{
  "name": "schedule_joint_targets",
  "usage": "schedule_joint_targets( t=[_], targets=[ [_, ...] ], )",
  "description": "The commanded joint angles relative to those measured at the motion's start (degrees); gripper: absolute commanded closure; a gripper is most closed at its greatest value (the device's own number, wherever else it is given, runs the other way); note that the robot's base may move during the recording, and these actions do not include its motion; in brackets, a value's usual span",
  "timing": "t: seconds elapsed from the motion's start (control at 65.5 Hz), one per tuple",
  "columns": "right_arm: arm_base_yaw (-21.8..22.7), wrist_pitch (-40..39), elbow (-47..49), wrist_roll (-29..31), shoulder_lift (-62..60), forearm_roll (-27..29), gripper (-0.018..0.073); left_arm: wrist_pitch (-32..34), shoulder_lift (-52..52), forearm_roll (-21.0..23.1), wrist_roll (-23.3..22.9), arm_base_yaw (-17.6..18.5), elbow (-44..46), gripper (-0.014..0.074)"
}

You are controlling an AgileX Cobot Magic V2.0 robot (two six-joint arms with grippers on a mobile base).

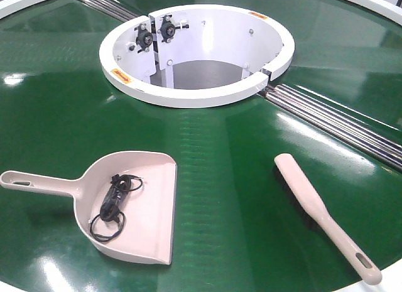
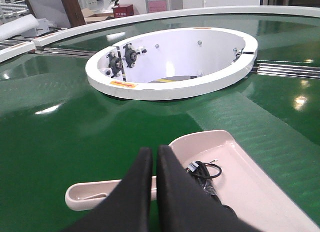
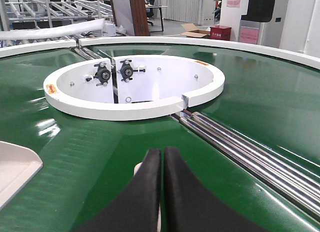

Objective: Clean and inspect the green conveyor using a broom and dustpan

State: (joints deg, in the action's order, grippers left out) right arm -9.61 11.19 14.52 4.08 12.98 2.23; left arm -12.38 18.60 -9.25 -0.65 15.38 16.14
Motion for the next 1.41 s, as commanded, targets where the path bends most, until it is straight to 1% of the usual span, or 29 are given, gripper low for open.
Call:
schedule_joint_targets(
  t=[0.0,0.229,0.367,0.412,0.443,0.535,0.581,0.657,0.703,0.764,0.81,0.947,1.39],
  targets=[
    [0.16,-4.11,1.69,0.19,0.58,-0.09,0.0568,4.51,0.45,0.06,-0.66,0.23,1.47,0.0604],
    [0.16,-4.11,1.69,0.19,0.58,-0.09,0.0568,4.57,0.45,0.05,-0.66,0.23,1.36,0.0604],
    [0.16,-4.11,1.69,0.19,0.58,-0.09,0.0568,5.42,0.09,0.34,-0.66,0.04,-1.77,0.0604],
    [0.16,-4.11,1.69,0.19,0.58,-0.09,0.0568,7.11,-0.44,1.09,-0.66,-0.73,-3.22,0.0604],
    [0.16,-4.16,1.69,0.19,0.58,-0.09,0.0568,8.34,-1.18,2.60,-0.66,-1.60,-4.27,0.0604],
    [0.16,-4.11,1.69,0.19,0.58,-0.09,0.0568,11.61,-4.78,9.25,-0.60,-5.27,-7.86,0.0604],
    [0.16,-4.11,1.69,0.19,0.58,-0.09,0.0568,12.89,-6.91,11.69,-0.55,-7.15,-9.68,0.0604],
    [0.16,-4.11,1.69,0.19,0.58,-0.09,0.0568,14.55,-10.47,12.09,-0.49,-9.78,-13.33,0.0604],
    [0.16,-4.11,1.69,0.19,0.58,-0.09,0.0568,15.81,-12.16,12.09,0.65,-10.81,-15.64,0.0604],
    [0.16,-4.11,1.69,0.19,0.58,-0.09,0.0568,17.59,-14.34,12.15,1.02,-11.74,-18.59,0.0604],
    [0.16,-4.11,1.69,0.19,0.58,-0.09,0.0568,13.75,-15.77,12.07,1.68,-11.97,-18.27,0.0604],
    [0.16,-4.11,1.69,0.19,0.58,-0.09,0.0568,10.14,-20.44,12.13,3.92,-11.97,-18.33,0.0604],
    [0.16,-4.04,1.69,0.19,0.58,-0.09,0.0568,8.70,-20.16,12.08,3.97,-11.97,-18.33,0.0603]
  ],
)
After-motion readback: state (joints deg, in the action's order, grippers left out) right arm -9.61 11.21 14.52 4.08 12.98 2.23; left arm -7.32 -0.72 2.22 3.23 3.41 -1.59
